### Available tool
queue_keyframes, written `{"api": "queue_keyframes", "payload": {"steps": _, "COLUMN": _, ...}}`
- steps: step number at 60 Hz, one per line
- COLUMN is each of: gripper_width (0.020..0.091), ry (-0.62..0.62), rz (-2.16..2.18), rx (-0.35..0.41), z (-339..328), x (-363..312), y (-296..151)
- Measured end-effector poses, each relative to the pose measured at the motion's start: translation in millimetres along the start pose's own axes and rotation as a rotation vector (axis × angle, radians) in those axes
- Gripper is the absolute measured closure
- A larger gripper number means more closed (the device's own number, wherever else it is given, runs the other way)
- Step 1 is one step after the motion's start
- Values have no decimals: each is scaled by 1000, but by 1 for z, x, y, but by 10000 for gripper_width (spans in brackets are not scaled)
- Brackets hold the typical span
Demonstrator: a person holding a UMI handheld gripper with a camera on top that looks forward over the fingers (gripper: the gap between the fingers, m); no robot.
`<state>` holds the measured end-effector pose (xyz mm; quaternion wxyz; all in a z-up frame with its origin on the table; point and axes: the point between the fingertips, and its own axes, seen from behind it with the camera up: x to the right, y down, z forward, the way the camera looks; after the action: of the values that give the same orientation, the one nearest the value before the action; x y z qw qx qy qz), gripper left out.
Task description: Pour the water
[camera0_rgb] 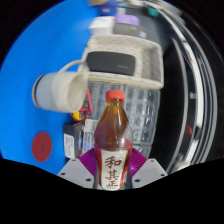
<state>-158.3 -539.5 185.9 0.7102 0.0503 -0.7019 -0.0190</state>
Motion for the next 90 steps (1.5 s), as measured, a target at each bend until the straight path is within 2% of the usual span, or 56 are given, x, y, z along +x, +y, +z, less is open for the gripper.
{"api": "queue_keyframes", "payload": {"steps": 3, "gripper_width": 720, "ry": -8, "rz": 173, "rx": -18, "z": -3, "x": -4, "y": 0}}
{"api": "queue_keyframes", "payload": {"steps": 12, "gripper_width": 722, "ry": -47, "rz": 694, "rx": 22, "z": -4, "x": 2, "y": 5}}
{"api": "queue_keyframes", "payload": {"steps": 14, "gripper_width": 722, "ry": -35, "rz": 815, "rx": 9, "z": -6, "x": -2, "y": -2}}
{"api": "queue_keyframes", "payload": {"steps": 16, "gripper_width": 721, "ry": -64, "rz": 930, "rx": 43, "z": -5, "x": -2, "y": 4}}
{"api": "queue_keyframes", "payload": {"steps": 28, "gripper_width": 721, "ry": -137, "rz": 1514, "rx": 63, "z": 6, "x": -34, "y": 13}}
{"api": "queue_keyframes", "payload": {"steps": 32, "gripper_width": 721, "ry": -151, "rz": 1591, "rx": 87, "z": 10, "x": -44, "y": 15}}
{"api": "queue_keyframes", "payload": {"steps": 41, "gripper_width": 722, "ry": -171, "rz": 1644, "rx": 85, "z": 14, "x": -72, "y": 9}}
{"api": "queue_keyframes", "payload": {"steps": 42, "gripper_width": 669, "ry": -170, "rz": 1644, "rx": 80, "z": 13, "x": -76, "y": 8}}
{"api": "queue_keyframes", "payload": {"steps": 43, "gripper_width": 719, "ry": -143, "rz": 1643, "rx": 103, "z": 13, "x": -72, "y": 8}}
{"api": "queue_keyframes", "payload": {"steps": 54, "gripper_width": 719, "ry": -113, "rz": 1658, "rx": 113, "z": 9, "x": -72, "y": 13}}
{"api": "queue_keyframes", "payload": {"steps": 57, "gripper_width": 670, "ry": -111, "rz": 1655, "rx": 105, "z": 10, "x": -73, "y": 13}}
{"api": "queue_keyframes", "payload": {"steps": 58, "gripper_width": 611, "ry": -107, "rz": 1655, "rx": 106, "z": 8, "x": -72, "y": 14}}
{"api": "queue_keyframes", "payload": {"steps": 59, "gripper_width": 626, "ry": -105, "rz": 1655, "rx": 105, "z": 8, "x": -72, "y": 14}}
{"api": "queue_keyframes", "payload": {"steps": 60, "gripper_width": 612, "ry": -103, "rz": 1655, "rx": 105, "z": 8, "x": -72, "y": 15}}
{"api": "queue_keyframes", "payload": {"steps": 61, "gripper_width": 567, "ry": -101, "rz": 1654, "rx": 105, "z": 8, "x": -71, "y": 15}}
{"api": "queue_keyframes", "payload": {"steps": 62, "gripper_width": 584, "ry": -101, "rz": 1653, "rx": 105, "z": 8, "x": -71, "y": 15}}
{"api": "queue_keyframes", "payload": {"steps": 67, "gripper_width": 519, "ry": -117, "rz": 1641, "rx": 78, "z": 6, "x": -77, "y": 16}}
{"api": "queue_keyframes", "payload": {"steps": 68, "gripper_width": 461, "ry": -124, "rz": 1639, "rx": 68, "z": 5, "x": -79, "y": 17}}
{"api": "queue_keyframes", "payload": {"steps": 69, "gripper_width": 449, "ry": -130, "rz": 1639, "rx": 58, "z": 3, "x": -80, "y": 18}}
{"api": "queue_keyframes", "payload": {"steps": 72, "gripper_width": 302, "ry": -140, "rz": 1645, "rx": 29, "z": -4, "x": -83, "y": 20}}
{"api": "queue_keyframes", "payload": {"steps": 75, "gripper_width": 281, "ry": -145, "rz": 1656, "rx": 19, "z": -14, "x": -85, "y": 22}}
{"api": "queue_keyframes", "payload": {"steps": 90, "gripper_width": 269, "ry": -170, "rz": 1695, "rx": -63, "z": -101, "x": -93, "y": 23}}
